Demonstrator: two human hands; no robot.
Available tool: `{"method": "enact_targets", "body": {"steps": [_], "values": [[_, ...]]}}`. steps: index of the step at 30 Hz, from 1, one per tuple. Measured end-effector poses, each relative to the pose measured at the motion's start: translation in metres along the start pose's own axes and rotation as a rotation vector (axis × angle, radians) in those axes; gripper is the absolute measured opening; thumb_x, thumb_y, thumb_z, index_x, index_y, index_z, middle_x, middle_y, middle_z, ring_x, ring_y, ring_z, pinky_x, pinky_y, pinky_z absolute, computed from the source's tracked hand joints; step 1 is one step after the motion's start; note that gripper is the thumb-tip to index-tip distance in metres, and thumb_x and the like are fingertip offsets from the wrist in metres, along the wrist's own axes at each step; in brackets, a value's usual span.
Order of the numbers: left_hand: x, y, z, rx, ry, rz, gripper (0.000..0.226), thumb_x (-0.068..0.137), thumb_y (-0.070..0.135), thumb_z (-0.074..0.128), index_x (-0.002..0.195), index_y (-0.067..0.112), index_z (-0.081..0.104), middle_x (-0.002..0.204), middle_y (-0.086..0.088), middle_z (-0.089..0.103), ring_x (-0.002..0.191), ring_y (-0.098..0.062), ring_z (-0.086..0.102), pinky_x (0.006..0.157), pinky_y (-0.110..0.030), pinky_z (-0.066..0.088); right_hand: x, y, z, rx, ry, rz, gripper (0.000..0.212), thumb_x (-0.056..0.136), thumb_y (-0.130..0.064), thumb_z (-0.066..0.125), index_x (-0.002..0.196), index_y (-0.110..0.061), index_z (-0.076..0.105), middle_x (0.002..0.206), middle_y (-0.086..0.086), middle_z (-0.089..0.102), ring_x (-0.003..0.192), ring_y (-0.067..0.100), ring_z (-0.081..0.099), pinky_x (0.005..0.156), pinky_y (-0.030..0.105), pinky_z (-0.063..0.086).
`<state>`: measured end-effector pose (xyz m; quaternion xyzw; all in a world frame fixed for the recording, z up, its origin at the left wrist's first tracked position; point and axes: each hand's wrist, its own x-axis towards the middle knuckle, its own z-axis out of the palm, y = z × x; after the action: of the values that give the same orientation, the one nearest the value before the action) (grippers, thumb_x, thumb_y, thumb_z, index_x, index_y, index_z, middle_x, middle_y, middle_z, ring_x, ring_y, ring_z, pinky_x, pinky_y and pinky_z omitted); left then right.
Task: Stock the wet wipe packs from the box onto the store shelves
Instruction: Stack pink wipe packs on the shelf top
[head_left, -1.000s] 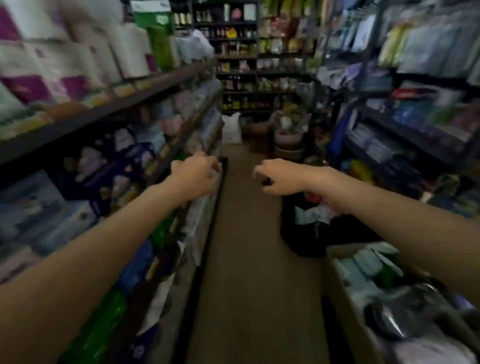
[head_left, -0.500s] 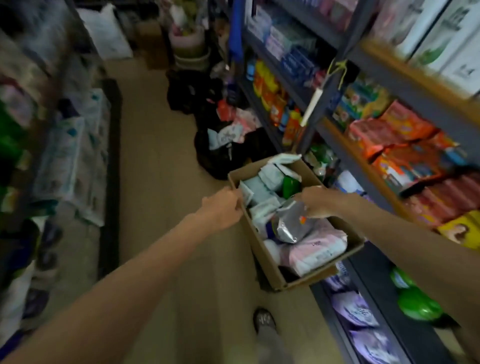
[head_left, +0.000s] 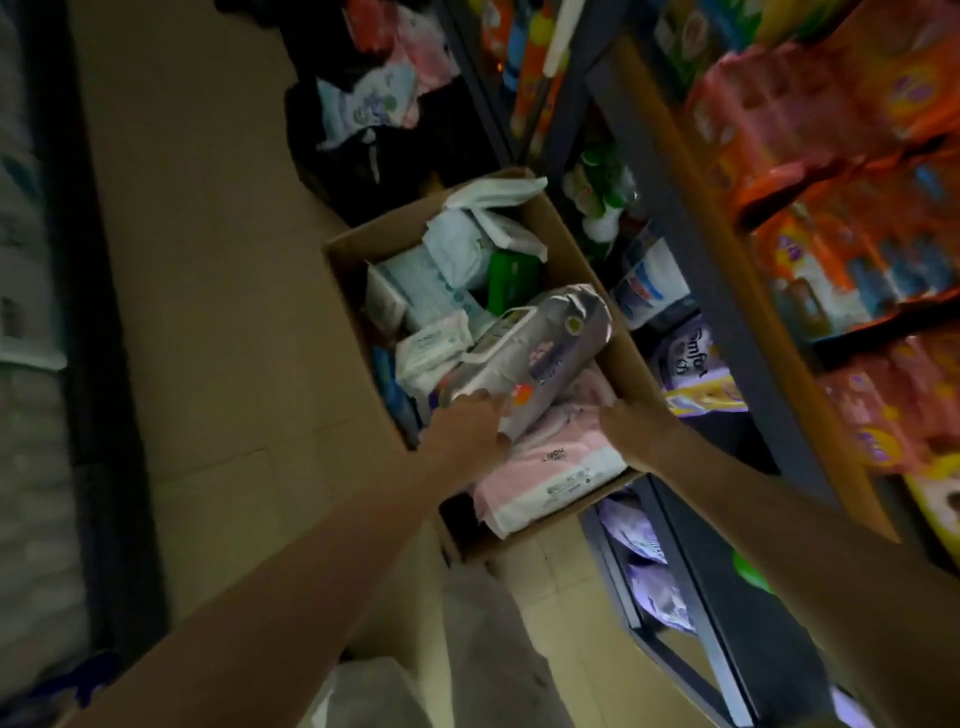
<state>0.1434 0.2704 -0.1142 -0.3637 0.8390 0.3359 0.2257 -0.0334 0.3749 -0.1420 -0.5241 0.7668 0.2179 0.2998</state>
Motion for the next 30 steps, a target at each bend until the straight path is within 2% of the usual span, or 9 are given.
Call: {"method": "enact_targets", "body": {"steps": [2, 3, 7, 15, 18, 21, 23, 25, 30], "values": [[0.015, 0.013, 0.006, 0.014, -0.045, 0.035, 0.044, 0.09, 0.018, 0.048, 0.134, 0.013, 0.041, 0.135, -0.009, 0.045, 0.124, -0.028, 0.044, 0.099, -0.041, 0.04, 0.006, 0.003, 0.008, -0.062, -0.066, 0.005, 0.035, 0.096, -0.002, 0.033, 0.127, 0.001, 0.049, 0.126, 0.017, 0.056, 0.116, 0.033, 0.056, 0.093, 0.037, 0.046], [0.02, 0.018, 0.007, 0.067, -0.06, 0.044, 0.046, 0.091, 0.018, 0.047, 0.136, 0.013, 0.038, 0.135, -0.01, 0.046, 0.124, -0.028, 0.044, 0.1, -0.042, 0.039, 0.007, 0.006, 0.011, -0.084, -0.061, 0.016, 0.034, 0.096, -0.002, 0.034, 0.124, 0.001, 0.052, 0.125, 0.017, 0.057, 0.116, 0.033, 0.055, 0.094, 0.039, 0.045], [0.033, 0.032, 0.015, 0.253, -0.097, 0.085, 0.037, 0.094, 0.02, 0.043, 0.129, 0.011, 0.041, 0.13, -0.01, 0.051, 0.121, -0.025, 0.048, 0.099, -0.038, 0.033, 0.02, 0.022, 0.02, -0.228, -0.042, 0.018, 0.031, 0.092, 0.001, 0.041, 0.114, -0.004, 0.061, 0.12, 0.01, 0.062, 0.112, 0.028, 0.06, 0.088, 0.034, 0.049], [0.039, 0.036, 0.025, 0.274, -0.123, 0.113, 0.035, 0.092, 0.02, 0.047, 0.124, 0.007, 0.045, 0.124, -0.014, 0.055, 0.114, -0.029, 0.052, 0.09, -0.038, 0.042, 0.025, 0.022, 0.01, -0.042, -0.063, -0.034, 0.032, 0.094, -0.011, 0.041, 0.123, -0.01, 0.054, 0.123, 0.009, 0.059, 0.113, 0.027, 0.057, 0.082, 0.031, 0.048], [0.026, 0.039, 0.008, 0.232, -0.073, 0.153, 0.037, 0.091, 0.023, 0.05, 0.125, 0.009, 0.045, 0.121, -0.011, 0.058, 0.111, -0.026, 0.055, 0.09, -0.032, 0.039, 0.014, 0.004, -0.029, 0.016, -0.119, -0.161, 0.027, 0.084, -0.022, 0.053, 0.109, -0.019, 0.063, 0.102, 0.0, 0.063, 0.103, 0.023, 0.059, 0.066, 0.027, 0.05], [0.006, 0.036, -0.027, 0.112, -0.026, 0.122, 0.047, 0.09, 0.033, 0.055, 0.129, 0.01, 0.045, 0.126, -0.009, 0.057, 0.116, -0.024, 0.054, 0.094, -0.029, 0.036, -0.017, -0.033, -0.081, 0.041, -0.087, -0.3, 0.02, 0.09, -0.028, 0.05, 0.075, -0.017, 0.058, 0.07, -0.007, 0.05, 0.08, 0.016, 0.054, 0.058, 0.022, 0.038], [-0.012, 0.024, -0.052, 0.007, -0.027, 0.095, 0.058, 0.086, 0.033, 0.062, 0.135, 0.011, 0.041, 0.133, -0.009, 0.052, 0.123, -0.024, 0.049, 0.092, -0.025, 0.036, -0.047, -0.067, -0.117, -0.044, -0.041, -0.449, 0.017, 0.091, -0.023, 0.049, 0.085, -0.012, 0.061, 0.078, -0.004, 0.053, 0.083, 0.018, 0.055, 0.067, 0.027, 0.04], [-0.037, 0.006, -0.078, -0.042, 0.0, 0.088, 0.064, 0.083, 0.032, 0.067, 0.138, 0.016, 0.037, 0.137, -0.004, 0.049, 0.126, -0.02, 0.046, 0.084, -0.019, 0.033, -0.075, -0.096, -0.162, -0.229, 0.088, -0.523, 0.014, 0.091, -0.017, 0.05, 0.089, -0.009, 0.061, 0.076, -0.001, 0.051, 0.074, 0.018, 0.052, 0.063, 0.029, 0.042], [-0.13, -0.053, -0.146, -0.207, 0.216, 0.136, 0.092, 0.063, 0.038, 0.081, 0.139, 0.017, 0.035, 0.115, 0.009, 0.051, 0.115, -0.014, 0.053, 0.079, -0.01, 0.037, -0.174, -0.18, -0.283, -0.516, 0.525, -0.676, 0.014, 0.091, -0.017, 0.045, 0.086, -0.006, 0.051, 0.084, 0.008, 0.053, 0.071, 0.026, 0.05, 0.058, 0.032, 0.033]]}}
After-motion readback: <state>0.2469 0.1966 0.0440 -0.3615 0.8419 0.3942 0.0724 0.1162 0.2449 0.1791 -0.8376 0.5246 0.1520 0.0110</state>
